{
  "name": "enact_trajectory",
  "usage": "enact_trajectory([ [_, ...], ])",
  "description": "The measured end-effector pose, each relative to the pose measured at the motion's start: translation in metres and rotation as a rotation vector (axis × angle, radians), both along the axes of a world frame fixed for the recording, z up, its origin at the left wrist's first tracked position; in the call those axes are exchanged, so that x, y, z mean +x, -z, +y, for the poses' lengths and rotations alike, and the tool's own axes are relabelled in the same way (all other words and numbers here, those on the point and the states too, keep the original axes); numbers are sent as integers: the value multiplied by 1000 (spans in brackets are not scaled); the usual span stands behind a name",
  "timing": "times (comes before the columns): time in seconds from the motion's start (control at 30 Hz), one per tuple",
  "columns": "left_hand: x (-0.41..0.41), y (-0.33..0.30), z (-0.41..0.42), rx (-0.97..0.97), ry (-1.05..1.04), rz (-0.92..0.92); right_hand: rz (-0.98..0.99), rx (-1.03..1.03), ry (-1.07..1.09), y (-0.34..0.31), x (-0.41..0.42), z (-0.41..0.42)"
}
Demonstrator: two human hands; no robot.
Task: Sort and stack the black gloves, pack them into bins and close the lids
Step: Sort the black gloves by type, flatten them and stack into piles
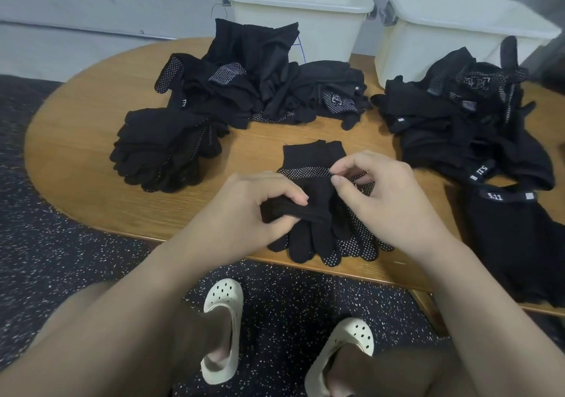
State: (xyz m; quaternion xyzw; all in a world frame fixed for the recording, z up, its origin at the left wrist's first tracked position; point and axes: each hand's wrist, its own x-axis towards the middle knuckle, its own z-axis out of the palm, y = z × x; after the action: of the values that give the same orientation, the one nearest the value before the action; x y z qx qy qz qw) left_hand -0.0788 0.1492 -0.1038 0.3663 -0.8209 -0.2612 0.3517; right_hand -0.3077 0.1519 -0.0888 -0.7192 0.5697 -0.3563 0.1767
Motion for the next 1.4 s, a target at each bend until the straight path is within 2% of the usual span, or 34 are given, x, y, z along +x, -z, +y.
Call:
enact_trajectory([
  [0.07,1,0,1,0,7,-8,32,3,-22,3,1,-1],
  [0.17,5,-2,2,97,32,-73,66,-38,-46,7,3,0],
  [0.23,7,-4,3,146,26,-53,72,-84,-51,9,7,3],
  [0.37,4,-4,5,52,-132,54,213,-81,-74,13,18,15],
  [0.4,3,-3,6,30,-153,7,263,-62,-86,13,21,19],
  [0.6,-2,12,16,5,-50,-561,532,74,-175,22,28,36],
  [0.67,-2,15,18,-22,-51,-652,605,110,-184,25,25,38],
  [0.77,-2,16,18,-21,-76,-693,668,143,-160,26,20,43],
  [1.0,2,10,20,22,-141,-794,689,251,-57,21,15,50],
  [1.13,4,3,16,106,-133,-721,614,266,-15,14,14,50],
  [1.2,6,-2,10,153,-135,-603,551,195,7,12,13,45],
  [1.27,8,-5,-1,112,-138,-514,477,82,36,13,11,37],
  [1.4,13,-5,-18,-30,-140,-535,374,-23,-14,15,6,17],
])
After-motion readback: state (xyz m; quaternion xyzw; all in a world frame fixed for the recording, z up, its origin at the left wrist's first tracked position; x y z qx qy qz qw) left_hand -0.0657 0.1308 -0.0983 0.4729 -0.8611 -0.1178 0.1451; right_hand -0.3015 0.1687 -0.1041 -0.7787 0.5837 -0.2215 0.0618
